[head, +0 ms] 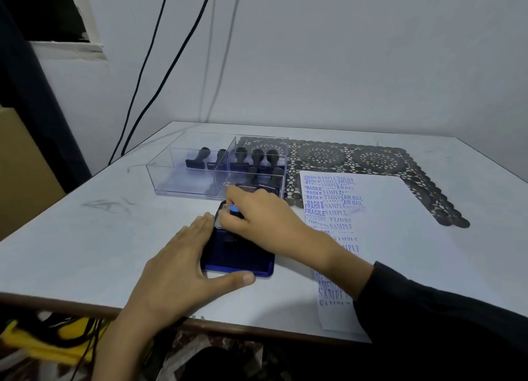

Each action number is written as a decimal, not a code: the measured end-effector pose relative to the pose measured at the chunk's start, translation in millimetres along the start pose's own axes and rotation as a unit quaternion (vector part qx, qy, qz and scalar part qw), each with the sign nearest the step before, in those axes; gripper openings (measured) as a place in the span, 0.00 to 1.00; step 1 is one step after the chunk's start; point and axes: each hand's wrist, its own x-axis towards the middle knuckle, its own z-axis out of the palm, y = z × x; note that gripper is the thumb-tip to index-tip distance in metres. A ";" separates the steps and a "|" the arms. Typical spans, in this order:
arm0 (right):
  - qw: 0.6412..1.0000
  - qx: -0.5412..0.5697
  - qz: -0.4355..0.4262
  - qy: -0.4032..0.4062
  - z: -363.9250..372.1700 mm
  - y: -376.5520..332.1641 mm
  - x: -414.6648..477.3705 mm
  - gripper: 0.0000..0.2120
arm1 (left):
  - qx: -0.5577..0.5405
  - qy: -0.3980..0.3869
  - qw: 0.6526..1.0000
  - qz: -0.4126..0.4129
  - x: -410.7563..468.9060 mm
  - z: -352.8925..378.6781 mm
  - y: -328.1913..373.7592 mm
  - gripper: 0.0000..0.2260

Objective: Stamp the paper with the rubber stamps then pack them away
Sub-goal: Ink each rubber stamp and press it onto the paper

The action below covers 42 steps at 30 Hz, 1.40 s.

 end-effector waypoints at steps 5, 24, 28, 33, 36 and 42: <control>0.996 -0.024 -0.018 0.080 12.4 -3.4 -5.0 0.10 | -0.002 0.006 1.000 0.021 0.7 -1.6 3.6 0.45; 0.984 0.139 0.074 0.084 -38.8 37.3 -17.7 0.10 | -0.049 0.013 0.999 -0.015 -5.8 -6.8 15.5 0.54; 0.983 0.083 0.133 0.095 -70.8 85.8 -33.0 0.15 | -0.120 0.030 0.990 0.062 -5.2 3.7 42.3 0.46; 0.972 -0.031 0.198 0.125 -77.5 132.7 -47.3 0.18 | -0.117 -0.011 0.978 0.174 4.7 35.6 101.7 0.38; 0.968 -0.067 0.204 0.127 -73.7 140.5 -55.0 0.16 | -0.096 -0.059 0.980 0.165 17.5 52.3 120.3 0.37; 0.967 -0.083 0.197 0.136 -72.4 143.4 -58.3 0.15 | 0.053 -0.086 0.981 0.166 29.1 78.5 125.4 0.35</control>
